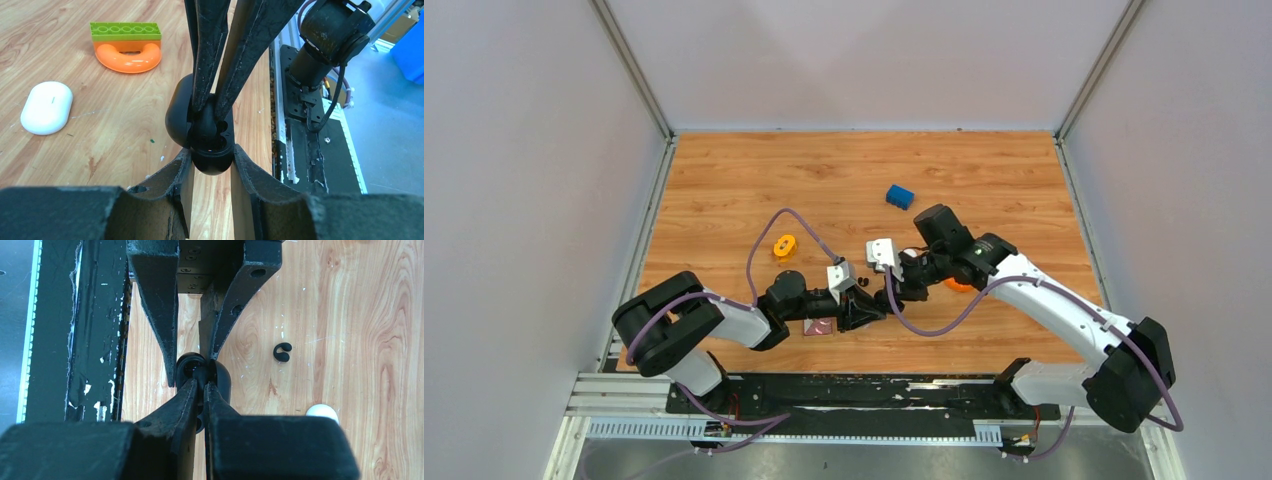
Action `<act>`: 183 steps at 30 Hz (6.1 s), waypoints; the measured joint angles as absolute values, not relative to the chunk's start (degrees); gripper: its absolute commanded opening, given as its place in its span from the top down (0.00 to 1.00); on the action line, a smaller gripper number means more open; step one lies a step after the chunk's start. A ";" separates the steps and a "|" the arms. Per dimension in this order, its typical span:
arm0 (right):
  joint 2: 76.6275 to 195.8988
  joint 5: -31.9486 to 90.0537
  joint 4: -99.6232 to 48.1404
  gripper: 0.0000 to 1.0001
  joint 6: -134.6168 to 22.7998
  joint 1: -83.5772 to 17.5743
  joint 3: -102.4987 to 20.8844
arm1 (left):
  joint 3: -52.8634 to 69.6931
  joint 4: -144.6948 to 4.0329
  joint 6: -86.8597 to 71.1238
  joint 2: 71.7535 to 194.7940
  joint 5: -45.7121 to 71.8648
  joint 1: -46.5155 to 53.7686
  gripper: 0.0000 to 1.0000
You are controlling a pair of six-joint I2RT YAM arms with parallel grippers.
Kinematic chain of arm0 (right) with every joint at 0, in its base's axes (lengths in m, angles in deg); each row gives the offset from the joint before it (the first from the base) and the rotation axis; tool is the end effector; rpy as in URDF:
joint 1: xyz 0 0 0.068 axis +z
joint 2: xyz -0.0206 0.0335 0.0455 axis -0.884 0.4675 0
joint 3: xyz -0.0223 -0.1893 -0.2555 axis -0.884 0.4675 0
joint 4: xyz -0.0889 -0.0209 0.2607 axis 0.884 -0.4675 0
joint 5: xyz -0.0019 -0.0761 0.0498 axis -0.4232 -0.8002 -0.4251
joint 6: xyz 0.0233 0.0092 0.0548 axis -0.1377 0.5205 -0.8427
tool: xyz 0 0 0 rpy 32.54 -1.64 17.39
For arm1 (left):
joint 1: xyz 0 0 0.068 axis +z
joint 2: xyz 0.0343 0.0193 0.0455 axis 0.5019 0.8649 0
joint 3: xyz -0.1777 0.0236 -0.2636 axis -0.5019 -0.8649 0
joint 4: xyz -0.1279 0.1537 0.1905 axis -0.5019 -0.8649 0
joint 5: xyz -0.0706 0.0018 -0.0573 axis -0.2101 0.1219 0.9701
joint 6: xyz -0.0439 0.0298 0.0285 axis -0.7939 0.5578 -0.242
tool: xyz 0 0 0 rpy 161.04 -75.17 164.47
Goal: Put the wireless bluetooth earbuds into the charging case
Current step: Place the earbud in the charging case, then pick up the earbud from the center of the board.
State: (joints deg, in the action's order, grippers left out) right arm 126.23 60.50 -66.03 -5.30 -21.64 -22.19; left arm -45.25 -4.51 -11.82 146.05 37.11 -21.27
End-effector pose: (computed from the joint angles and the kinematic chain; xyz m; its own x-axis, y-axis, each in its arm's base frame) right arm 0.1710 0.1830 0.3140 0.0902 -0.6292 -0.7720 -0.9935 -0.1114 -0.0253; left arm 0.1489 -0.2247 0.1976 -0.2845 -0.0065 -0.9587 0.9524 0.1125 -0.2834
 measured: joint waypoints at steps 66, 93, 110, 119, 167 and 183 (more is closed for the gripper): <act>117.57 70.16 -62.03 0.82 -8.17 -40.37 -22.32 | -46.61 -5.04 -11.07 141.13 32.32 -21.29 1.00; 140.92 59.17 -47.91 0.70 6.43 -25.22 -17.07 | -56.29 -13.63 -4.69 117.09 -3.41 -21.23 1.00; 156.24 50.99 -47.08 0.61 18.35 -21.70 -24.00 | -57.12 -14.24 -4.45 114.23 -6.39 -21.10 1.00; 160.26 50.01 -50.01 0.66 18.74 -21.75 -29.20 | -57.12 -13.08 -3.99 114.18 -6.87 -20.83 1.00; 153.44 54.69 -60.70 0.78 11.70 -24.46 -30.78 | -57.12 -13.98 -3.82 114.77 -5.12 -20.86 1.00; 158.49 56.66 -58.95 0.77 13.87 -24.72 -32.74 | -57.32 -17.63 -5.17 115.32 -12.35 -19.48 1.00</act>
